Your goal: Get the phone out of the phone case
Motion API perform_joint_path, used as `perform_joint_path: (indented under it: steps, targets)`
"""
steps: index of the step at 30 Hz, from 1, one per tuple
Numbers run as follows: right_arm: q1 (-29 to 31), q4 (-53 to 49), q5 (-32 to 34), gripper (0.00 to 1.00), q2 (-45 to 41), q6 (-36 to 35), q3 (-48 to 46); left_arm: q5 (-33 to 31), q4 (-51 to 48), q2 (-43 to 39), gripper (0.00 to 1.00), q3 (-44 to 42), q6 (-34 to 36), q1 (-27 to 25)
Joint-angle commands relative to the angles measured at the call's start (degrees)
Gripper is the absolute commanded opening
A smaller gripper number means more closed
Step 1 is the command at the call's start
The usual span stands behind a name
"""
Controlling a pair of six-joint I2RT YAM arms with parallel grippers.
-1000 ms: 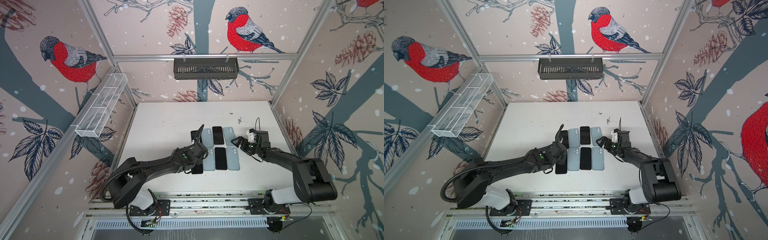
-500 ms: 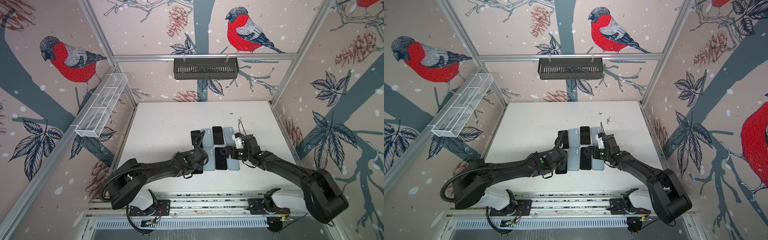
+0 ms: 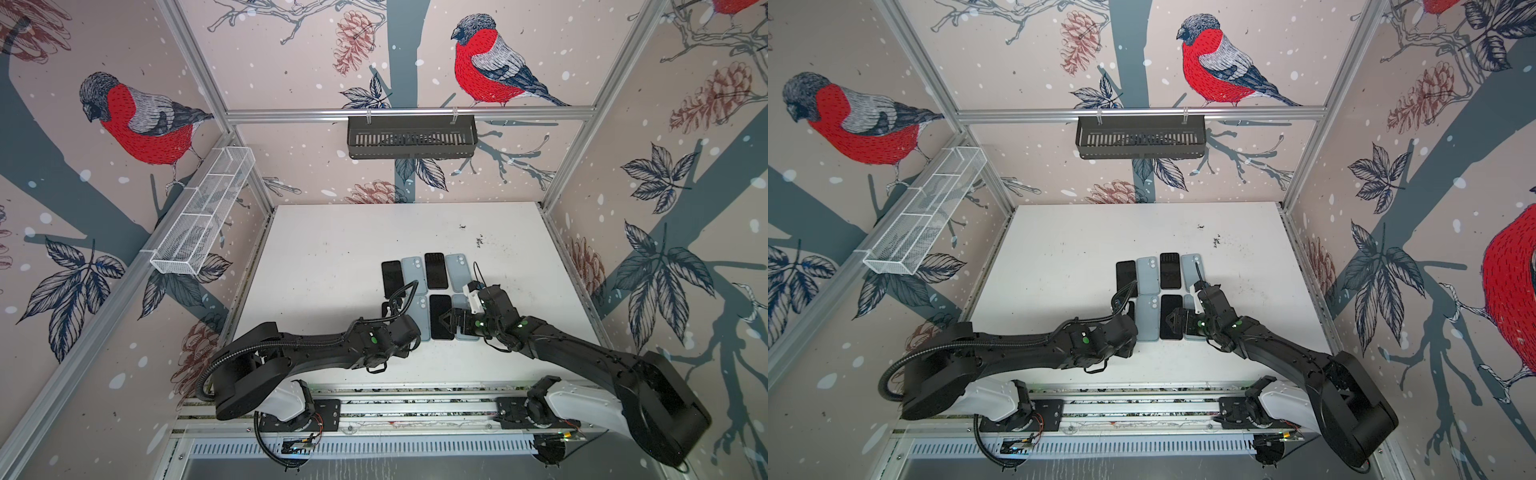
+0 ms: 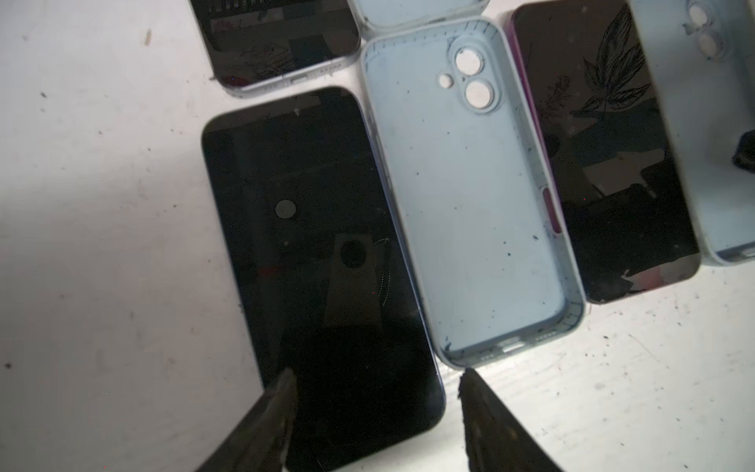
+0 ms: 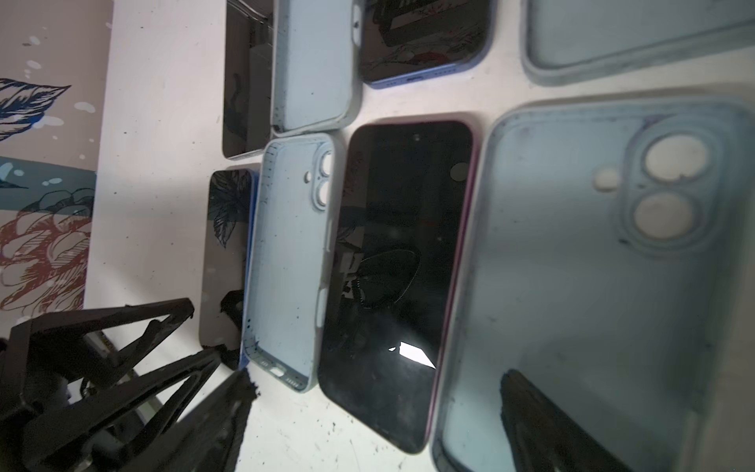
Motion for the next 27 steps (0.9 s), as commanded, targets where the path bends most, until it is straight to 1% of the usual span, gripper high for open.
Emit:
perform_joint_path:
  steps: [1, 4, 9, 12, 15, 19, 23, 25, 27]
  targets:
    - [-0.41, -2.17, 5.22, 0.96, 0.93, 0.75, 0.5, -1.28, -2.38, 1.43, 0.63, -0.34, -3.04, -0.33]
    - [-1.45, -3.04, 7.88, 0.96, 1.72, 0.21, 0.19, -3.2, -3.89, 2.75, 0.63, -0.33, -4.02, -0.46]
    - [-3.35, -3.35, 8.63, 0.96, 2.21, -0.61, -0.26, -5.88, -6.55, 4.45, 0.63, -0.17, -5.23, -0.5]
    - [-3.93, -3.27, 8.98, 0.97, 1.92, -1.14, -0.21, -6.07, -6.34, 3.74, 0.63, -0.27, -5.14, -0.51]
    - [-4.78, -3.05, 7.44, 0.97, 2.36, -2.01, 0.25, -7.26, -7.12, 2.97, 0.63, -0.02, -5.49, -0.57]
    - [-4.64, -2.13, 5.64, 0.98, 0.78, -2.72, 0.6, -8.98, -8.83, 3.07, 0.62, -0.04, -6.23, -0.5]
    - [-4.68, -2.82, 4.01, 0.99, 0.25, -3.9, 1.79, -9.01, -8.82, 2.9, 0.63, -0.13, -6.48, -0.57]
    - [-4.25, -2.89, 3.01, 0.99, 0.13, -4.22, 2.28, -9.36, -8.69, 1.78, 0.63, 0.1, -6.71, -0.51]
    - [-3.58, -2.89, 2.9, 1.0, -0.05, -4.65, 2.96, -9.42, -8.09, 0.11, 0.67, 0.8, -5.98, -0.51]
